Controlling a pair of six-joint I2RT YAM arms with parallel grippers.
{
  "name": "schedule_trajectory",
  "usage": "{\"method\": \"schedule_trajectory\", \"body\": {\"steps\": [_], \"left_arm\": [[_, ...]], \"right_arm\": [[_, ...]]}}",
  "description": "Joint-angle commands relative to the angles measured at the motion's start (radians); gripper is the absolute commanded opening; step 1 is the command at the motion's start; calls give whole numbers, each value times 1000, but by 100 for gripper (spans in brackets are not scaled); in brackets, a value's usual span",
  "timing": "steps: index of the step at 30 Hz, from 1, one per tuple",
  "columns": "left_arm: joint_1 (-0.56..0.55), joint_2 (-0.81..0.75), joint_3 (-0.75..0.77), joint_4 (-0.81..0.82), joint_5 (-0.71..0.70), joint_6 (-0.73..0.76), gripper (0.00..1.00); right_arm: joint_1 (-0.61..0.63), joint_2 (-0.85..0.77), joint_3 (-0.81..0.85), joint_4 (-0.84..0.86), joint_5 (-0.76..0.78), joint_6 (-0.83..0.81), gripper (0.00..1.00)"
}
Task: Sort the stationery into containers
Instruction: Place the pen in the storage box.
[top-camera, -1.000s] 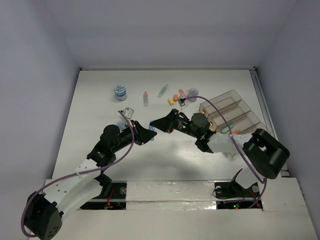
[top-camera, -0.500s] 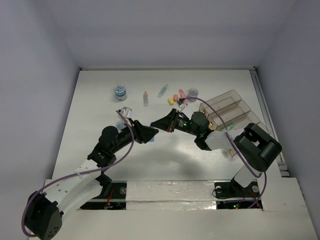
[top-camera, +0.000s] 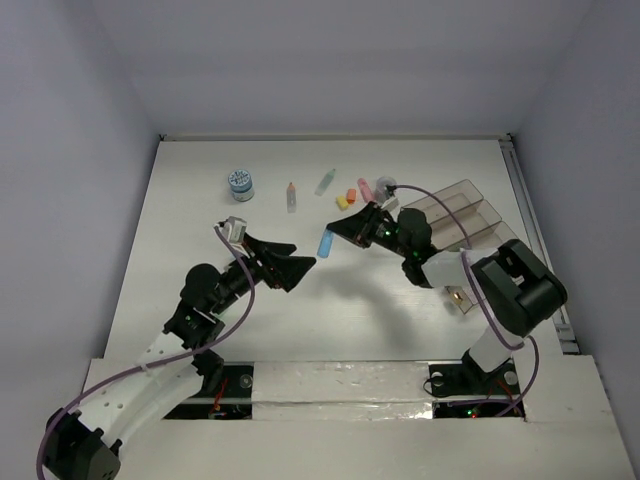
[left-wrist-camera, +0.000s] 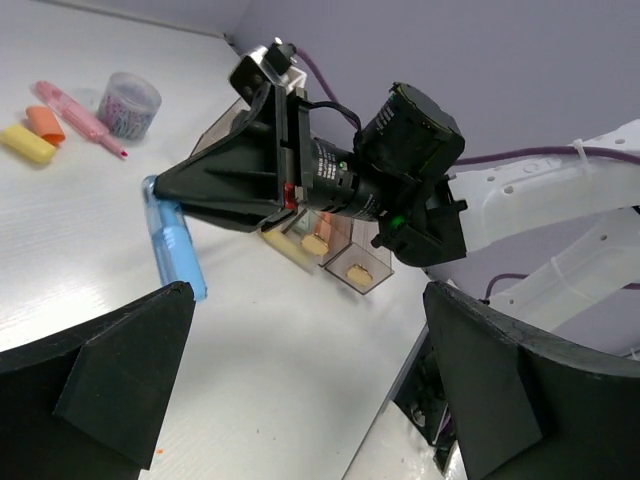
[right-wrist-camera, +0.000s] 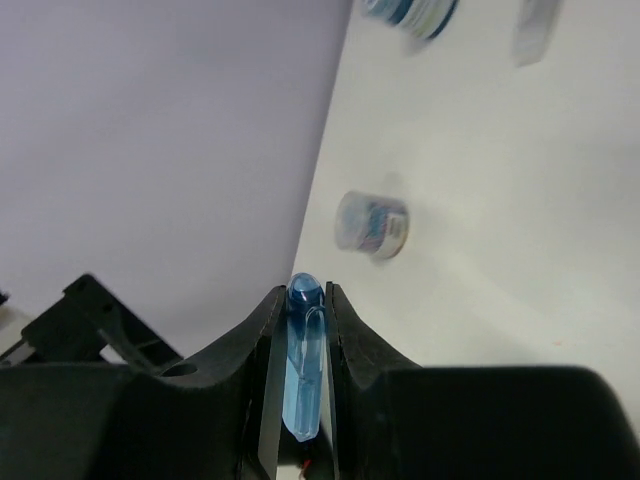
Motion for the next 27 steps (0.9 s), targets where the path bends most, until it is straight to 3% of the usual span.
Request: {"method": "schedule_trajectory", "body": {"steps": [1,4,16,20,27], "left_arm": [[-2,-39,6,9,-29,26,99],[-2,-70,-9,-7,-49,29,99],[-11,-130,-136,102,-11,34,99],[-11,-130,-160,139,8,38,99],[-20,-184,-186,133,15,38,99]], "right_arm": [[-79,-84,-54,-5,47,-40,0],[-177,-188,-107,-76,61,-99,0],[-670,-729,-226,-709,277,-297,0],[-754,-812,-197,-910,360,-370,0],[-798,-846,-193,-1047,451,-427,0]]}}
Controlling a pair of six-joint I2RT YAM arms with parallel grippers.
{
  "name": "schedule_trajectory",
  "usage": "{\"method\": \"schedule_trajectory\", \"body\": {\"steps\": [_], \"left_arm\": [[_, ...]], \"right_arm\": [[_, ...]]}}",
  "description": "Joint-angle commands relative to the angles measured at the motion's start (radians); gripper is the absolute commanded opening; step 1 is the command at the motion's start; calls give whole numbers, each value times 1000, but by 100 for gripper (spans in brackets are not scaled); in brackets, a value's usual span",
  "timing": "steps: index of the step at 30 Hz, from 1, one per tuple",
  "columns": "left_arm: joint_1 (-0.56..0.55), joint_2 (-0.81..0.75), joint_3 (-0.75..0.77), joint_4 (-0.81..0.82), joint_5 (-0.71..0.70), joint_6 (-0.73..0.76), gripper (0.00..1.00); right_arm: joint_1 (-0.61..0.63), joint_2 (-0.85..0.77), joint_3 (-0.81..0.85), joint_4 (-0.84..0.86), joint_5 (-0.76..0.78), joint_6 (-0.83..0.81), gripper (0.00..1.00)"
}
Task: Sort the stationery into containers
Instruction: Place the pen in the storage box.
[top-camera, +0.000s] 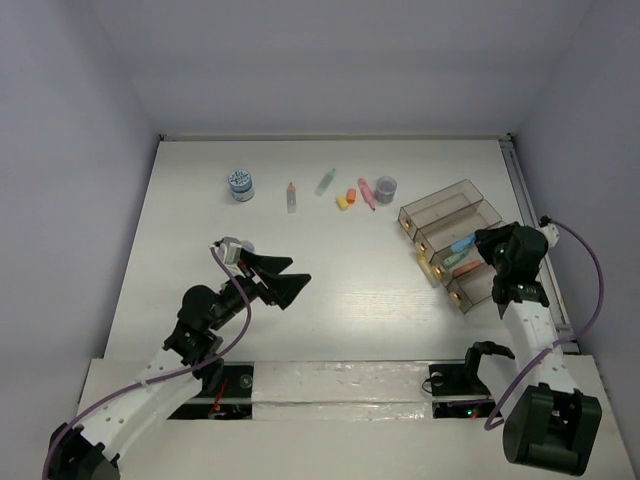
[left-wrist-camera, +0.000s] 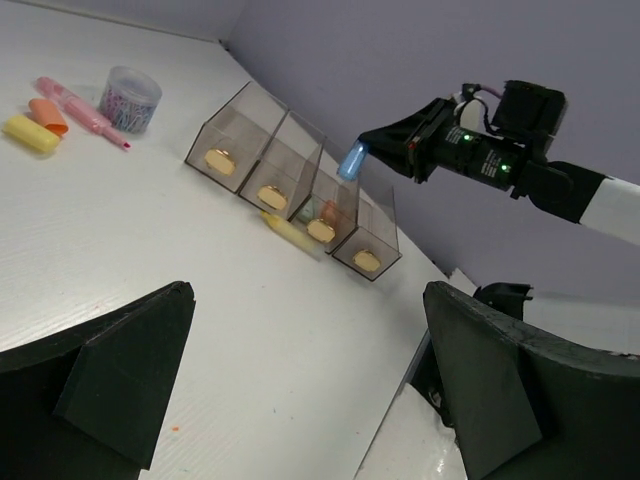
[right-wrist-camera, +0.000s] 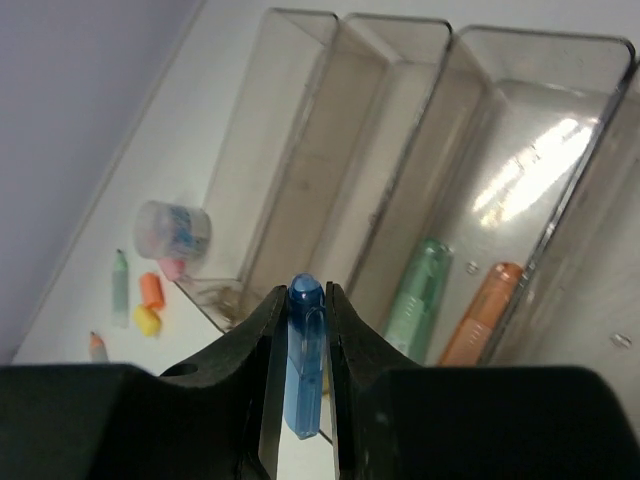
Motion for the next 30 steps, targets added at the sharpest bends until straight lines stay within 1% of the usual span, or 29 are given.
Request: {"method": "schedule_trajectory", "body": {"steps": [1,4,7,9,12,13,15,16,19,21,23,24,25,28,30], "left_arm": [[-11,-41,-13,57,17,16,99],[-32,-105,-10,12,-24,32,99],[-52,-134,-7,-15,-56,43,99],[-61,-144,-6,-25,-69,44,99],[-70,-136,1,-34,-81,49,99],[-70,-130,2,-44,-87,49,99],[-70,-122,10,-57,-102,53,99],[-70,-118,10,-63,-105,53,99],[-70,-116,10,-61,-108,53,99],[-70,-119,11,-68,-118,53,99],[-70,-122,11,-69,-125,53,99],[-70,-122,10,-71,-127,53,99],[-70,-124,11,-72,-128,53,99],[-70,-122,10,-75,-144,53,99],[-70,-119,10,-75,-154,55,99]], "right_arm": [[-13,-2,26,-110,71,-58,0],[-13,1,14,-122,93,-68,0],[-13,32,13,-127,98,-73,0],[-13,55,11,-118,102,-76,2],[-13,104,14,-99,90,-76,10],[-13,128,17,-93,82,-81,19],[-13,150,31,-109,87,-88,27],[-13,156,43,-115,91,-92,35],[-13,139,43,-112,98,-107,50],[-13,121,42,-104,82,-116,57],[-13,110,54,-109,69,-134,61],[-13,99,60,-107,56,-147,66],[-13,92,65,-107,43,-154,68],[-13,58,89,-73,-57,-179,78],[16,53,127,-50,-119,-185,79]]}}
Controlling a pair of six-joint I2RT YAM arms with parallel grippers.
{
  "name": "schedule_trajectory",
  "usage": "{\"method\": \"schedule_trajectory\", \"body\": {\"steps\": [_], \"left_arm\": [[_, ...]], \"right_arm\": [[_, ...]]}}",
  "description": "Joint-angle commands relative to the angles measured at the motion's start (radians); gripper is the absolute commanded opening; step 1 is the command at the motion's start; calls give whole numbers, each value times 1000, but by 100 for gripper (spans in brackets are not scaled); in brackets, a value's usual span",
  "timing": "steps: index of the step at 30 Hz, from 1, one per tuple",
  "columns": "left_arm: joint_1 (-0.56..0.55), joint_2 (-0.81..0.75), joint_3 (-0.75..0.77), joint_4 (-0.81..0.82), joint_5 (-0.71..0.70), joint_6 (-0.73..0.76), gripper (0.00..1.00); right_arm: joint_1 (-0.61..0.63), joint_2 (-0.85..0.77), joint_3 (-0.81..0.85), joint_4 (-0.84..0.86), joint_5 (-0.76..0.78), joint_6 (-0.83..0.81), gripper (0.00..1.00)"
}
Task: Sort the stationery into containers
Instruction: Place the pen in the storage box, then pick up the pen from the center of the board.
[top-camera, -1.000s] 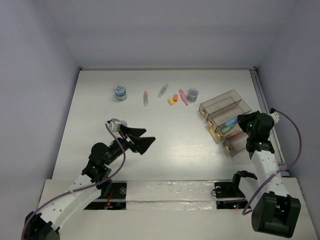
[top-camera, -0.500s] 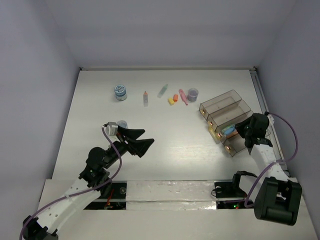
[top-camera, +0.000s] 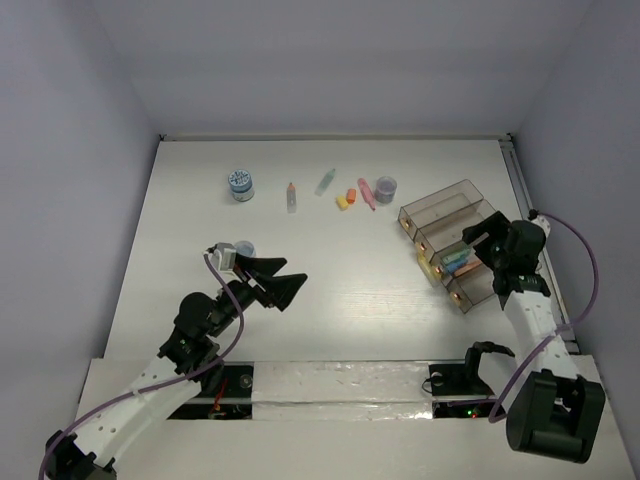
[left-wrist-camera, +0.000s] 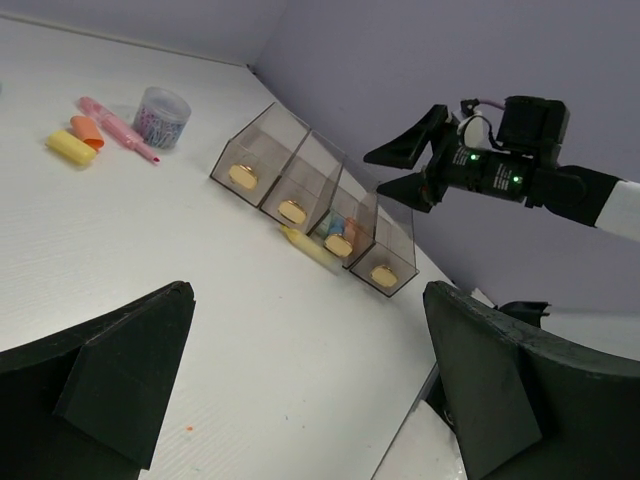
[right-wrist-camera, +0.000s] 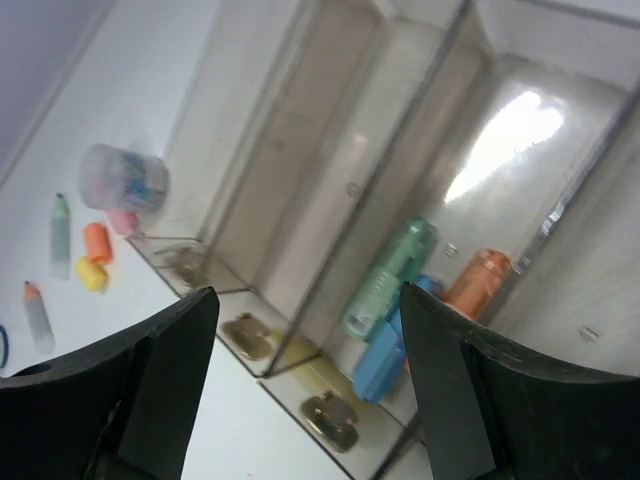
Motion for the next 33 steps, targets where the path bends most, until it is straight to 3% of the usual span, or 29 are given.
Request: {"method": "schedule_trajectory", "body": {"steps": [1,6,8,9,11,13,14,18,22,24,33], "left_arm": [[-6,-2,17,28,-29,17,99],[-6,5,22,10,-75,17,96],[-6,10,28,4,-85,17,93],[-6,12,34,1,-92,14,89],[-6,22,40,-7,-103,10,85],[-6,33,55,-16,-115,2,73],[-6,38,58,-18,-121,-2,69],[-6,62,103,-28,-135,-27,36],[-6,62,202,-156,-163,-32,16],[-6,32,293,-221,-190,-18,11],[-6,5,669,-662,-499,160,10]], "right_arm": [[46,-17,107,81,-112,-47,79],[369,142,255,137,-82,-107,68],[461,272,361,147,-63,-156,49],[534,317,398,147,-57,-170,30],[593,409,509,149,-60,-215,16],[653,533,576,152,-60,-245,8],[665,571,608,150,-62,-265,6],[699,730,764,126,-91,-294,5],[722,816,823,123,-97,-335,5],[751,829,841,117,-117,-368,5],[762,918,935,22,-97,-460,10]]}}
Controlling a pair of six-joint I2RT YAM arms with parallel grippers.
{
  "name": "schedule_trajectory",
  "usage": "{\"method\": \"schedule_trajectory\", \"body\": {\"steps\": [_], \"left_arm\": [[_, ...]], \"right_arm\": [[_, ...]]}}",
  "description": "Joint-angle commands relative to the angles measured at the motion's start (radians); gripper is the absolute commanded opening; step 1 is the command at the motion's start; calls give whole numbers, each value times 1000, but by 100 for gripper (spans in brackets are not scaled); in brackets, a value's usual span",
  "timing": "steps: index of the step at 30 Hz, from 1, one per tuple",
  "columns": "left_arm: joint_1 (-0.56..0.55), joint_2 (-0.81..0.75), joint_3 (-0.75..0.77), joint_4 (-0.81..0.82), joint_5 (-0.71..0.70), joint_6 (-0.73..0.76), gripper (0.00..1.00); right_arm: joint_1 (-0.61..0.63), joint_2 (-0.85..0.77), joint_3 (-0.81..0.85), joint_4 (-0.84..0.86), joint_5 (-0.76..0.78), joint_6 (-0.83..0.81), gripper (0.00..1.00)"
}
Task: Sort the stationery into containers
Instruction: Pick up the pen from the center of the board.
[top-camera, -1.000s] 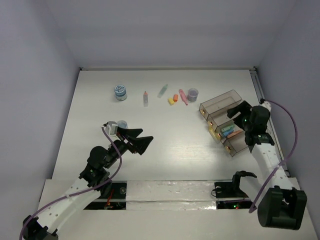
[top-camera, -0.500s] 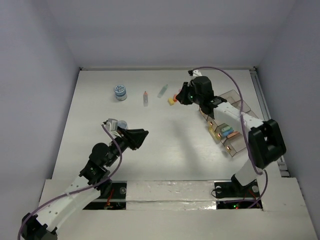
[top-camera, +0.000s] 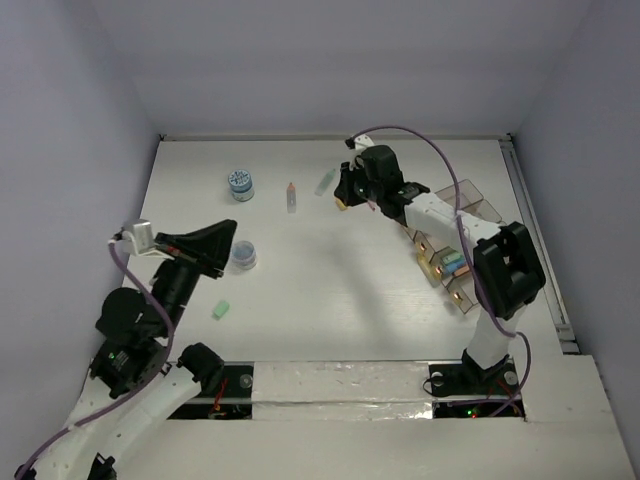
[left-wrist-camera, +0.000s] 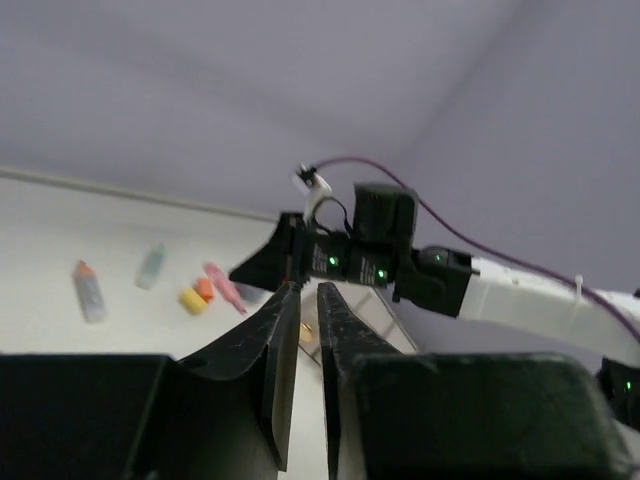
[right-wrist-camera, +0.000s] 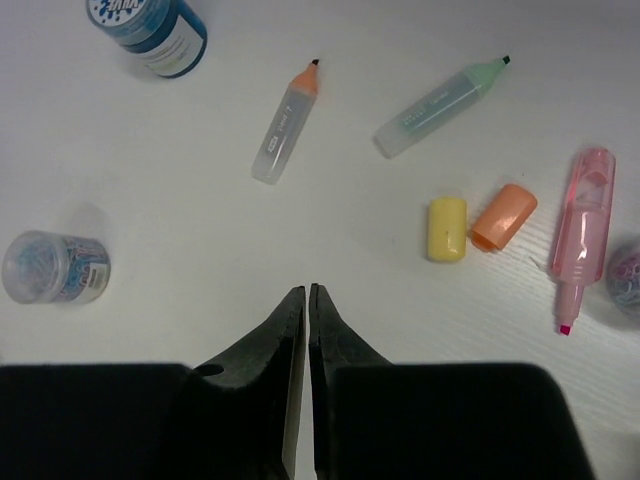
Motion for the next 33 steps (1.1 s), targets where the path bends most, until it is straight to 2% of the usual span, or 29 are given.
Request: {"method": "schedule_trajectory", "body": {"steps": [1,3,6,7,10,14,20,22,33], "left_arm": [[-6,9,96,-212,-168,95,11],[-6,12,126,-249,-200,98,14],[-6,9,129,-286,-212,87,17],[-6,7,125,-290,-211,77,18],[-6,9,97,-284,-195,61,20],[-6,7,70,-275,-172,50,23],[-6,23,28,-249,-130,44,32],[-6,27,8,-220,-107,38,34],[-6,52,-32,-168,-71,32,37]], "right_arm": [[1,48,78,-45,19,-66,12],[1,64,91,-63,103,-79,14],[-8,101,117,-111,225,-96,25],[-24,121,124,-125,237,-96,32],[-48,147,134,-151,257,-93,41],[-88,172,121,-157,244,-92,42],[-122,193,121,-163,250,-104,43],[-143,212,134,-163,210,-107,43],[-152,293,184,-183,193,-116,44]]}}
